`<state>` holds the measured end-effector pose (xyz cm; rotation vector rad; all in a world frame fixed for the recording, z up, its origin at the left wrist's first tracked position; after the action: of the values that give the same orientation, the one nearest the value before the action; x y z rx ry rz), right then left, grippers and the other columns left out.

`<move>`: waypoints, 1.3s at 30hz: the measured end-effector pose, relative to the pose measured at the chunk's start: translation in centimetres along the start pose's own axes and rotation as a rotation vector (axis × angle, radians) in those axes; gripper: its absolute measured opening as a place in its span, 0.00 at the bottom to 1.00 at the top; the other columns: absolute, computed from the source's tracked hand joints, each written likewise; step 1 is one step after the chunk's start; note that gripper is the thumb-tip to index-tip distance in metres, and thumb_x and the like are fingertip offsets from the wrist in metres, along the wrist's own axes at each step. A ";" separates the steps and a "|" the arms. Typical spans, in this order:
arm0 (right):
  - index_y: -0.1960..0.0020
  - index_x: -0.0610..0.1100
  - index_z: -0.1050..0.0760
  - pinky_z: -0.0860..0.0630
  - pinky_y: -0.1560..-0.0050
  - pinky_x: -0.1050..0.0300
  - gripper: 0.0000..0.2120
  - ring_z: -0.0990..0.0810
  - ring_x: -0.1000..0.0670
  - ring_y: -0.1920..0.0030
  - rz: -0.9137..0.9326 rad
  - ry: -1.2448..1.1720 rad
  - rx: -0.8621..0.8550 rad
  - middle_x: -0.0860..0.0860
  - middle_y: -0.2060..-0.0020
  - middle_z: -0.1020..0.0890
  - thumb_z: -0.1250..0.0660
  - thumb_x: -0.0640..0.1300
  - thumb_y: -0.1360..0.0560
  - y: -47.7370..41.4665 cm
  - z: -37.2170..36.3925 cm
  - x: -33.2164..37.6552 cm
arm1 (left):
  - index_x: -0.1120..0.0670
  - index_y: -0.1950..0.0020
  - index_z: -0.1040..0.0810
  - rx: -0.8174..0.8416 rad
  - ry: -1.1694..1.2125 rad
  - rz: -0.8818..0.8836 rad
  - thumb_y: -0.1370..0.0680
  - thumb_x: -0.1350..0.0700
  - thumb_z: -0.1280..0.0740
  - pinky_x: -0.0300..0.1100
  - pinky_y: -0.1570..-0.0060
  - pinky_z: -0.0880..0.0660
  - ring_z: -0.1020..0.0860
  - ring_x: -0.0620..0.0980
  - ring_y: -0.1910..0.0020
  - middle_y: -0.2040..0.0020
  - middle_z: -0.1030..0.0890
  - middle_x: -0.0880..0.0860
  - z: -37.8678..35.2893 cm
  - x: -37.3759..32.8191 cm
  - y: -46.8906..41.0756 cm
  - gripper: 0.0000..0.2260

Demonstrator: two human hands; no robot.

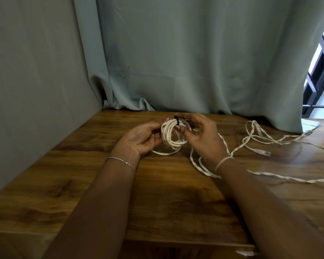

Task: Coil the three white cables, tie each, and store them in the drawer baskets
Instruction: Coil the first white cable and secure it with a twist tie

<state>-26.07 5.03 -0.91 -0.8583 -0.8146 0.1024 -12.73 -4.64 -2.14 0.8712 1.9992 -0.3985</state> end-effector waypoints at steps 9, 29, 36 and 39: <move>0.42 0.48 0.21 0.21 0.43 0.56 0.15 0.20 0.58 0.46 -0.032 -0.035 0.024 0.54 0.47 0.17 0.27 0.38 0.28 -0.2 0.1 -0.1 | 0.61 0.53 0.20 -0.068 -0.106 -0.142 0.24 0.67 0.35 0.45 0.57 0.20 0.19 0.53 0.58 0.57 0.18 0.59 -0.6 -0.2 -0.4 0.05; 0.43 0.47 0.20 0.21 0.43 0.54 0.15 0.20 0.58 0.46 0.014 0.097 0.070 0.56 0.49 0.17 0.26 0.41 0.28 -0.5 0.5 -1.5 | 0.53 0.53 0.21 -0.078 -0.702 -0.449 0.23 0.65 0.33 0.31 0.67 0.25 0.21 0.43 0.62 0.58 0.20 0.52 -1.4 -0.9 0.0 0.07; 0.46 0.49 0.19 0.21 0.46 0.57 0.12 0.20 0.60 0.49 0.060 0.157 0.081 0.58 0.51 0.17 0.26 0.41 0.29 -0.4 0.5 -1.2 | 0.52 0.55 0.20 -0.126 -0.914 -0.488 0.25 0.65 0.31 0.38 0.53 0.21 0.18 0.49 0.54 0.53 0.17 0.54 -1.3 -1.4 -0.2 0.07; 0.46 0.49 0.19 0.21 0.46 0.59 0.12 0.20 0.60 0.49 0.094 0.238 0.103 0.58 0.51 0.18 0.25 0.42 0.29 -0.3 0.5 -1.0 | 0.54 0.53 0.19 -0.139 -0.956 -0.452 0.25 0.64 0.30 0.33 0.60 0.22 0.19 0.44 0.59 0.57 0.17 0.52 -1.0 -1.6 -0.1 0.05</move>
<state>-27.16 4.70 -1.09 -0.7936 -0.5418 0.1216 -12.84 -4.79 -0.26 0.0577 1.2680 -0.7487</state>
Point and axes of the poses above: each hand's wrist, its own y-axis away from the middle knuckle, its own z-axis out of the back of the hand, x = y × z, the point moved 3 cm from there along -y, towards the middle knuckle
